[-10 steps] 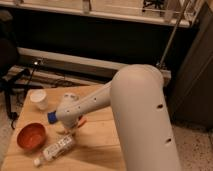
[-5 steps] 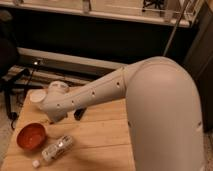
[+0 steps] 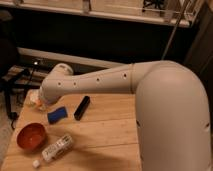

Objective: Place the pepper in the ceramic cup

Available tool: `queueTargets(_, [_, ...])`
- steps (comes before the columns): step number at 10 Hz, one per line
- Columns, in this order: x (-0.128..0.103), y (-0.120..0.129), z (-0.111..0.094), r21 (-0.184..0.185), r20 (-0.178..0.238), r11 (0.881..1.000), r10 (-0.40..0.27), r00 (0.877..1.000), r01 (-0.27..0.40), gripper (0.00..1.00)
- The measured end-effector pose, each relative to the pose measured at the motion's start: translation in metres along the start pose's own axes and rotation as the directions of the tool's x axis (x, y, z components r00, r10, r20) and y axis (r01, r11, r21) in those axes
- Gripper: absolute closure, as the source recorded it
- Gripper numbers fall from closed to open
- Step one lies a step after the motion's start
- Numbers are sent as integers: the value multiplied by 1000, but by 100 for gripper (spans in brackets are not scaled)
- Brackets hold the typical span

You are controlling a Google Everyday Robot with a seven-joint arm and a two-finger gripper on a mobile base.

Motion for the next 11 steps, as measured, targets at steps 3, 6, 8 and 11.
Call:
queueTargets(3, [16, 43, -10, -37, -132, 999, 19, 991, -24, 100])
queueTargets(6, [30, 71, -5, -23, -262, 999, 41, 964, -48, 100])
queueTargets(8, [30, 83, 10, 2, -349, 997, 71, 934, -75, 100])
queueTargets(11, [22, 94, 9, -15, -359, 996, 79, 930, -90, 100])
